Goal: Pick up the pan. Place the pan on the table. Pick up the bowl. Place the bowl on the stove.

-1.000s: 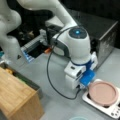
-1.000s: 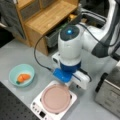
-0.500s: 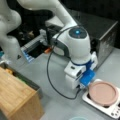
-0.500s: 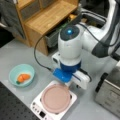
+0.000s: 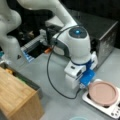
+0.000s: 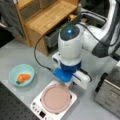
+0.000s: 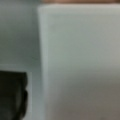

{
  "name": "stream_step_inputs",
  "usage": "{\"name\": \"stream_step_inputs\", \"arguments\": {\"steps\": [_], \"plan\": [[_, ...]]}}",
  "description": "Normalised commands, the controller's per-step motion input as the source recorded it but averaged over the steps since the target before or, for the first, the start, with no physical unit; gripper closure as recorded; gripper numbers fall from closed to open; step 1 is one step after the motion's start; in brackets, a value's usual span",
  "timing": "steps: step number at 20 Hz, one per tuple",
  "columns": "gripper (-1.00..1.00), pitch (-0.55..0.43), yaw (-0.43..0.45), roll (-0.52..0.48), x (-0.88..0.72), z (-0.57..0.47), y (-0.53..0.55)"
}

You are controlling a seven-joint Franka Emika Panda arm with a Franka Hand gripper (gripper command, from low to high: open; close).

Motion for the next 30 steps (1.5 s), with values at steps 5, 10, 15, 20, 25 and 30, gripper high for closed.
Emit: {"name": "stream_step_inputs", "arguments": {"steps": [5,10,15,20,25,30], "plan": [[1.0,0.067,0.067,0.005,-0.06,0.05,-0.06],[1.0,0.056,0.086,0.003,-0.11,0.1,-0.09],[1.0,0.034,0.161,-0.022,-0.25,0.17,-0.15],[1.0,-0.005,0.195,-0.013,-0.38,0.16,-0.2],[1.0,-0.072,0.174,-0.006,-0.44,0.07,-0.27],[1.0,-0.119,0.128,-0.016,-0.65,-0.02,-0.27]]}}
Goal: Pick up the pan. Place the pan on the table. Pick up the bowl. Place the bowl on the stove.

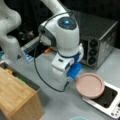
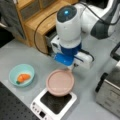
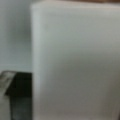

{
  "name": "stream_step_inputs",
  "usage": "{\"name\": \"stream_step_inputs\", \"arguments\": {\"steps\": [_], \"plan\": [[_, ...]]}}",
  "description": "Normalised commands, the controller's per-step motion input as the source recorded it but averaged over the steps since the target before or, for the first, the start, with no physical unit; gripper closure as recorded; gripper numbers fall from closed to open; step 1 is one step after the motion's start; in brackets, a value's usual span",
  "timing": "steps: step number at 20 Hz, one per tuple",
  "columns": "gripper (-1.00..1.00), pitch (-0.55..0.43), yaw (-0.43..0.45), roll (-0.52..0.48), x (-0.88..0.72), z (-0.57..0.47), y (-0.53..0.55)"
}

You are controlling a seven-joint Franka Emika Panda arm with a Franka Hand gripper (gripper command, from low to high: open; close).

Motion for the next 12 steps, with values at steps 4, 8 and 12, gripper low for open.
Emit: {"name": "stream_step_inputs", "arguments": {"steps": [4,8,12], "plan": [[1.0,-0.141,0.078,-0.074,-0.94,-0.04,-0.22],[1.0,-0.188,0.092,-0.1,-0.98,-0.06,-0.13],[1.0,-0.206,0.06,-0.099,-0.91,-0.1,-0.09]]}}
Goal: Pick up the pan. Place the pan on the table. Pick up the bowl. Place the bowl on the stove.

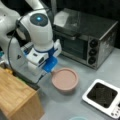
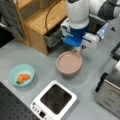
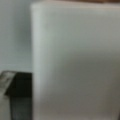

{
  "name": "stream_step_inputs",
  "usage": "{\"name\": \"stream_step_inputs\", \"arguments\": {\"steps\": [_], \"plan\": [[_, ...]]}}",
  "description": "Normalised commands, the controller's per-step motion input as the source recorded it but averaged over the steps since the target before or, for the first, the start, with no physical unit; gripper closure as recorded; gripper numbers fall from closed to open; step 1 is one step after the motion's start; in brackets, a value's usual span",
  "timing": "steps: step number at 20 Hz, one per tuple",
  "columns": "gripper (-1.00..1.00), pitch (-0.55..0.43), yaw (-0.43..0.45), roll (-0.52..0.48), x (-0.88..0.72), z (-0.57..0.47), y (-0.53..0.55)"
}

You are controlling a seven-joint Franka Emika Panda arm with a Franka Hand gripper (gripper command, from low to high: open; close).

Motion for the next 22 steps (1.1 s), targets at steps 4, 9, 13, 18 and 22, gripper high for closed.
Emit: {"name": "stream_step_inputs", "arguments": {"steps": [4,9,13,18,22], "plan": [[1.0,-0.227,0.03,-0.12,-0.56,-0.17,-0.01],[1.0,-0.174,0.047,-0.147,-0.14,-0.12,-0.02],[1.0,-0.056,0.051,-0.164,0.09,-0.01,-0.07],[1.0,-0.024,0.043,-0.159,0.17,-0.03,-0.09],[1.0,0.001,0.035,-0.17,0.22,-0.06,-0.06]]}}
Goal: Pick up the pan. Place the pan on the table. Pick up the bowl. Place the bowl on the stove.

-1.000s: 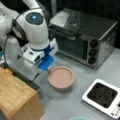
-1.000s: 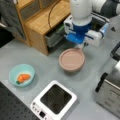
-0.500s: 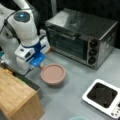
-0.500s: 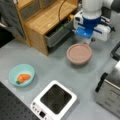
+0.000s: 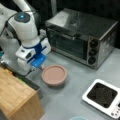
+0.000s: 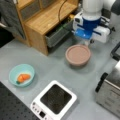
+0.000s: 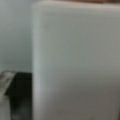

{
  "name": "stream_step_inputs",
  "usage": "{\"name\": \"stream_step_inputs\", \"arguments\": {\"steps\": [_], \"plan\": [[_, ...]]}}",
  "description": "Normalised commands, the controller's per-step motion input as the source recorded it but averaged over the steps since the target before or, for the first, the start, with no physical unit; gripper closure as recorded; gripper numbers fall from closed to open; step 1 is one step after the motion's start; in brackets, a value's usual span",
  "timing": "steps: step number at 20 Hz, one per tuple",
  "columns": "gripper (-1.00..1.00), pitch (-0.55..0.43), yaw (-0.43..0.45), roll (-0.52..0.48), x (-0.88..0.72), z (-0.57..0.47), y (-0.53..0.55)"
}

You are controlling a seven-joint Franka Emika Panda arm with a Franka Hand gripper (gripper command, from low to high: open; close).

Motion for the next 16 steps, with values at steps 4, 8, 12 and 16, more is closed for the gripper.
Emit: {"name": "stream_step_inputs", "arguments": {"steps": [4,8,12,16], "plan": [[1.0,0.007,0.026,-0.166,0.25,-0.1,-0.01],[1.0,0.019,0.007,-0.15,0.24,-0.13,0.03],[1.0,0.003,0.013,-0.124,0.23,-0.13,0.0],[1.0,0.008,0.013,-0.107,0.2,-0.06,-0.02]]}}
